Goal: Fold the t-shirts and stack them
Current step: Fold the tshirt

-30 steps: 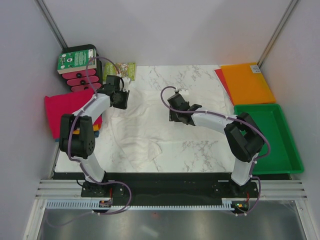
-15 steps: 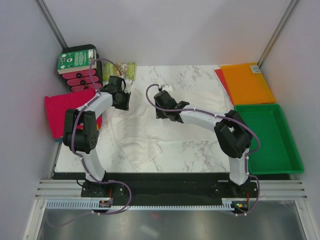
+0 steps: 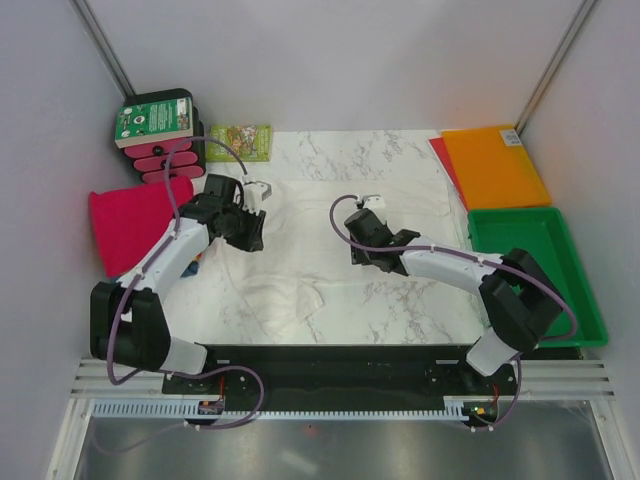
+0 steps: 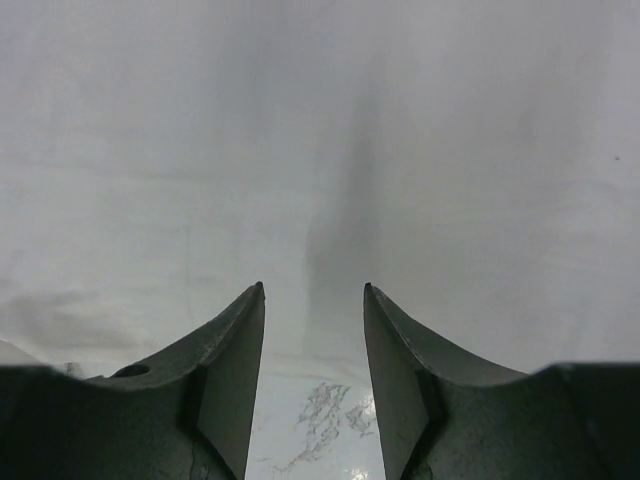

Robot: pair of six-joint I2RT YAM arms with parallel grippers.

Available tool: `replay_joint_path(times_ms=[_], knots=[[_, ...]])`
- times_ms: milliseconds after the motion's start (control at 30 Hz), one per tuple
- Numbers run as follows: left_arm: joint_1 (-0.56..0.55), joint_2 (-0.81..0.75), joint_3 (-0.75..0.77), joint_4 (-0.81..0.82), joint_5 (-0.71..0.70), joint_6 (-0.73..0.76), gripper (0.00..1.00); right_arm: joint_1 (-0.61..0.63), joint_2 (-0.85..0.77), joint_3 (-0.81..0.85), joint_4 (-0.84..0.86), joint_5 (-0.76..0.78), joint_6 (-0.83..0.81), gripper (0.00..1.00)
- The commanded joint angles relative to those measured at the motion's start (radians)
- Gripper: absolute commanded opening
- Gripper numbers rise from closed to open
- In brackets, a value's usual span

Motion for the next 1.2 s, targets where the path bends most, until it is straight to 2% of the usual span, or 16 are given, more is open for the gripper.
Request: replay_joint_path(times_ms=[0, 100, 200, 267, 367, 567, 700, 767, 833, 867, 900, 933, 967, 1033, 1133, 1167], knots=[[-0.070, -0.119, -0.086, -0.132, 0.051, 0.155, 0.38, 0.003, -0.083, -0.045, 0.016, 0.059, 0.013, 0.52], [-0.110, -0.177, -0.137, -0.179, 0.058, 0.179, 0.46, 0.012, -0.108, -0.067, 0.018, 0.066, 0.022, 0.53], [-0.119, -0.229, -0.120, -0.207, 0.055, 0.187, 0.53, 0.023, -0.131, -0.087, 0.013, 0.077, 0.039, 0.54], [-0.125, -0.240, -0.092, -0.242, 0.109, 0.186, 0.54, 0.028, -0.160, -0.102, 0.012, 0.092, 0.042, 0.54], [-0.125, -0.252, -0.057, -0.226, 0.109, 0.149, 0.50, 0.028, -0.200, -0.125, 0.004, 0.109, 0.048, 0.55], [-0.124, -0.338, -0.038, -0.128, 0.072, -0.084, 0.50, 0.029, -0.301, -0.167, -0.028, 0.149, 0.061, 0.56], [-0.125, -0.377, -0.094, 0.074, 0.008, -0.268, 0.55, 0.046, -0.339, -0.205, 0.012, 0.170, 0.090, 0.56], [-0.127, -0.361, -0.073, 0.121, -0.059, -0.325, 0.56, 0.110, -0.365, -0.197, 0.039, 0.294, 0.119, 0.56], [-0.125, -0.326, -0.039, 0.150, -0.165, -0.324, 0.57, 0.178, -0.390, -0.173, 0.047, 0.419, 0.162, 0.56], [-0.125, -0.322, -0.039, 0.178, -0.200, -0.267, 0.57, 0.192, -0.394, -0.142, 0.045, 0.506, 0.168, 0.57], [-0.117, -0.328, -0.074, 0.226, -0.321, -0.235, 0.58, 0.199, -0.398, -0.128, 0.045, 0.538, 0.171, 0.57], [-0.101, -0.360, -0.132, 0.423, -0.366, -0.206, 0.60, 0.210, -0.402, -0.115, 0.044, 0.561, 0.157, 0.58], [-0.076, -0.367, -0.267, 0.522, -0.389, -0.142, 0.60, 0.213, -0.404, -0.096, 0.044, 0.583, 0.141, 0.60], [-0.029, -0.304, -0.385, 0.731, -0.434, -0.101, 0.60, 0.216, -0.404, -0.085, 0.042, 0.624, 0.102, 0.62], [-0.007, -0.243, -0.507, 0.872, -0.423, -0.095, 0.58, 0.215, -0.404, -0.084, 0.006, 0.680, 0.050, 0.63], [-0.007, -0.234, -0.551, 1.031, -0.432, -0.075, 0.58, 0.216, -0.402, -0.082, -0.013, 0.686, 0.035, 0.63]])
